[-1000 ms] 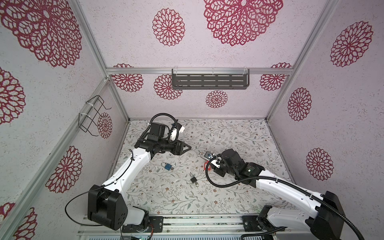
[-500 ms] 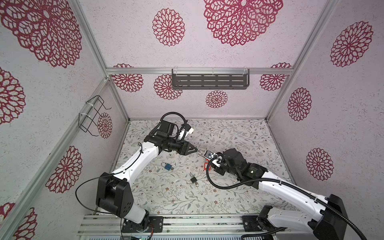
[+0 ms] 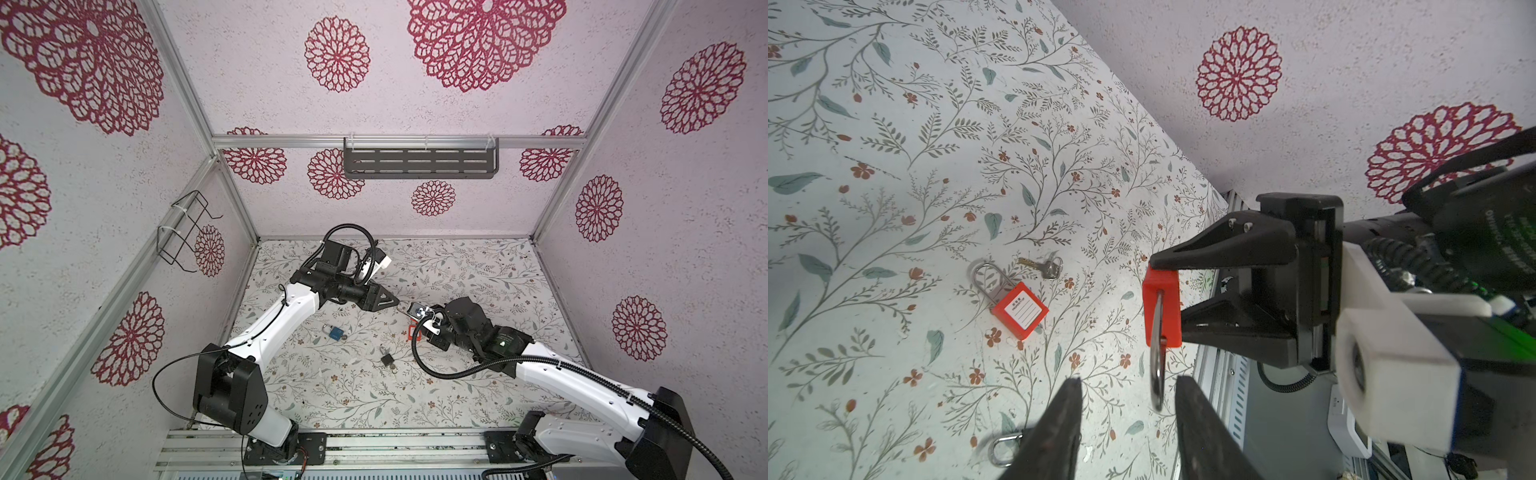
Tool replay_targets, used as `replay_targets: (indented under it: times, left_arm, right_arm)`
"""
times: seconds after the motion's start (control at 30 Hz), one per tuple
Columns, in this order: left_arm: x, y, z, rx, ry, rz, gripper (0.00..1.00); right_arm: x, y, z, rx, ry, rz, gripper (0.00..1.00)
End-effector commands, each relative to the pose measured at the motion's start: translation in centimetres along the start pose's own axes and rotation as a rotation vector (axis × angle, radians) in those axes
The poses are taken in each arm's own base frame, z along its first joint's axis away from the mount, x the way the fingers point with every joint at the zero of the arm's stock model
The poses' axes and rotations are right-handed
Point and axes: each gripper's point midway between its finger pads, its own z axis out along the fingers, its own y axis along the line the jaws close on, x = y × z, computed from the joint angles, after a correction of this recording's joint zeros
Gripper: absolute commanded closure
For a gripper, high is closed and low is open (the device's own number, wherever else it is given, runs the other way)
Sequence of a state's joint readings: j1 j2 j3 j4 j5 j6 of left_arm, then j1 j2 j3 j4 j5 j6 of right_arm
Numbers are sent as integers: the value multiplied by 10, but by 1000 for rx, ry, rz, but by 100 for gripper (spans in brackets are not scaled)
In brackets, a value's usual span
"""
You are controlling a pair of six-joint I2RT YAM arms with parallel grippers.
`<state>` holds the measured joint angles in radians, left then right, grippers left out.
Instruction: Lock with the key
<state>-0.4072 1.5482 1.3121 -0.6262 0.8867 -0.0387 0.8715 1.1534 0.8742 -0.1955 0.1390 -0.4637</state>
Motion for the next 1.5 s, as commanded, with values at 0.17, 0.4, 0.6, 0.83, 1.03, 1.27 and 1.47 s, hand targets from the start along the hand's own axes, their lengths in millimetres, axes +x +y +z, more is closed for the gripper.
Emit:
replay_targets:
  times: [0.17,0.4,0.6,0.83,1.03,1.27,1.47]
  left_arm:
    - [-4,-15,6,9,32,70,59]
    - [-2,-17,11,34,52,50,74]
    - [1,-19,13,47,69,45,73]
    - [-1,-20,14,55,71,49,77]
    - [-6,-12,3,-62,58,143,50]
    - [-32,3,-35,-255,-129,503,34]
    - [-32,1,-39,-328,-176,932,35]
  right_arm:
    - [-24,-15,-9,58,-78,-7,85]
    - [-27,-18,-12,71,-86,-6,85]
    - [-29,-22,-15,91,-93,-4,86]
    - [-30,-22,-13,87,-89,-8,87]
    - [-29,-16,-16,51,-93,-7,88]
    - [-17,0,-23,-60,-78,8,89]
    - [-13,2,-28,-210,-53,82,89]
